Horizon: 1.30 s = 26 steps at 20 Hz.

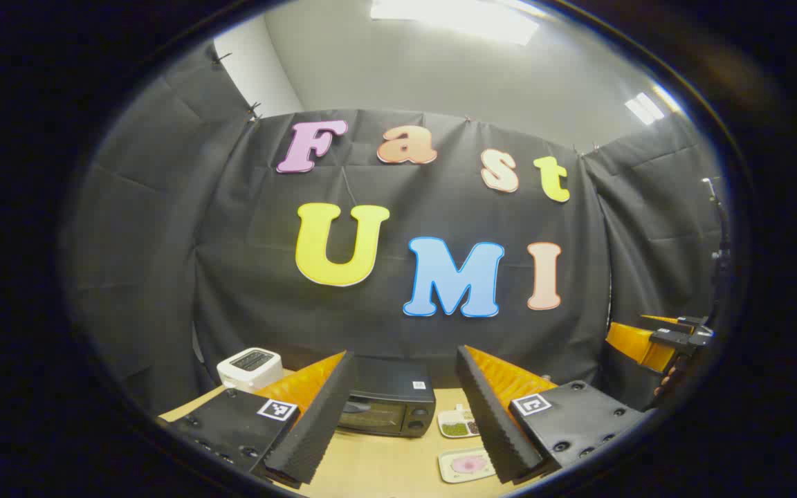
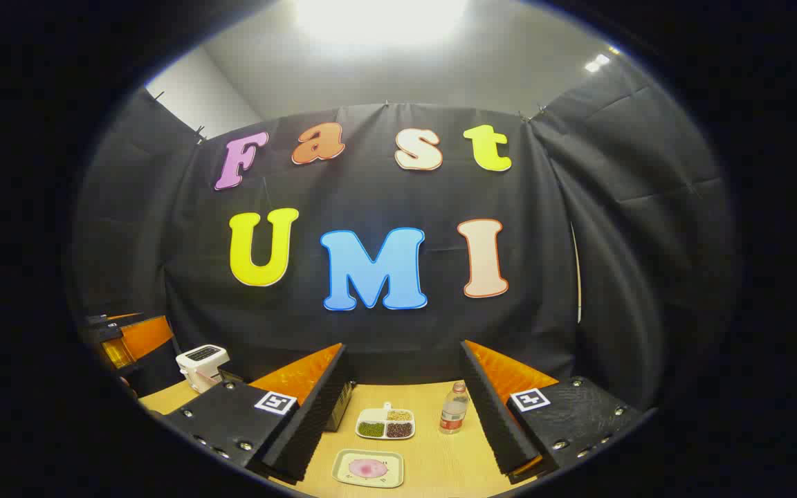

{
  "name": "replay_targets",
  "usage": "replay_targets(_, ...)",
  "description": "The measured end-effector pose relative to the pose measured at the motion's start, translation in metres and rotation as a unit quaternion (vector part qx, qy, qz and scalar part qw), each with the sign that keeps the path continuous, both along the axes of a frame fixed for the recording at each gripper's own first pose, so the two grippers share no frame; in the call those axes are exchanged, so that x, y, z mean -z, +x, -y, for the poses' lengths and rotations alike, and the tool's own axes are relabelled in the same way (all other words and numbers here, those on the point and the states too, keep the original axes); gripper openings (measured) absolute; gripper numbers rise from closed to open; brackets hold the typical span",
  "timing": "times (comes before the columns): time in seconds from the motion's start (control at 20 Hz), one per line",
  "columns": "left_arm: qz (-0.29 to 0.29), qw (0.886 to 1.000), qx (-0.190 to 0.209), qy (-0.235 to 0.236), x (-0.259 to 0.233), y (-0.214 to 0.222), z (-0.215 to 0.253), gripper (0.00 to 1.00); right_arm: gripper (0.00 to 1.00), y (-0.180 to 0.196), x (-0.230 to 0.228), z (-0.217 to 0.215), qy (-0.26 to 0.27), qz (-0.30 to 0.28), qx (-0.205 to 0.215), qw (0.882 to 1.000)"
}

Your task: Open the electric oven with the left hand, put the food in, and close the electric oven.

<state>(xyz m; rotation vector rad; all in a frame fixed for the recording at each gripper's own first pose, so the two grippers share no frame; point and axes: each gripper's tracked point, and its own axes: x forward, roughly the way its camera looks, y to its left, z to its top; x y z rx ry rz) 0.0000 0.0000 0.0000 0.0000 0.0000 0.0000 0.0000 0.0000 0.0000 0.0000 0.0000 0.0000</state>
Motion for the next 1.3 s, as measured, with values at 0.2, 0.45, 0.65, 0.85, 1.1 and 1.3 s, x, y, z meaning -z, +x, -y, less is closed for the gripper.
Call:
replay_targets(0.2,0.010,1.000,0.002,0.000,-0.009,0.004,0.010,0.97,0.97,0.006,-0.003,0.004,0.003,0.005,-0.006,1.000)
replay_targets(0.45,0.012,1.000,-0.001,0.006,-0.010,0.004,0.018,0.97,0.97,0.010,-0.001,0.010,0.000,0.005,-0.012,1.000)
replay_targets(0.65,0.007,1.000,-0.007,0.009,-0.003,0.005,0.024,0.97,0.97,0.013,0.005,0.018,-0.005,-0.001,-0.014,1.000)
replay_targets(0.85,-0.010,1.000,-0.013,0.018,0.009,0.015,0.025,0.97,0.96,0.015,0.014,0.018,-0.006,-0.010,-0.030,0.999)
replay_targets(1.1,-0.051,0.998,-0.022,0.020,0.044,0.056,-0.004,1.00,0.97,0.022,0.030,0.016,-0.004,-0.031,-0.036,0.999)
replay_targets(1.3,-0.122,0.992,-0.004,0.028,0.100,0.119,-0.039,1.00,0.97,0.031,0.041,0.012,-0.009,-0.044,-0.004,0.999)
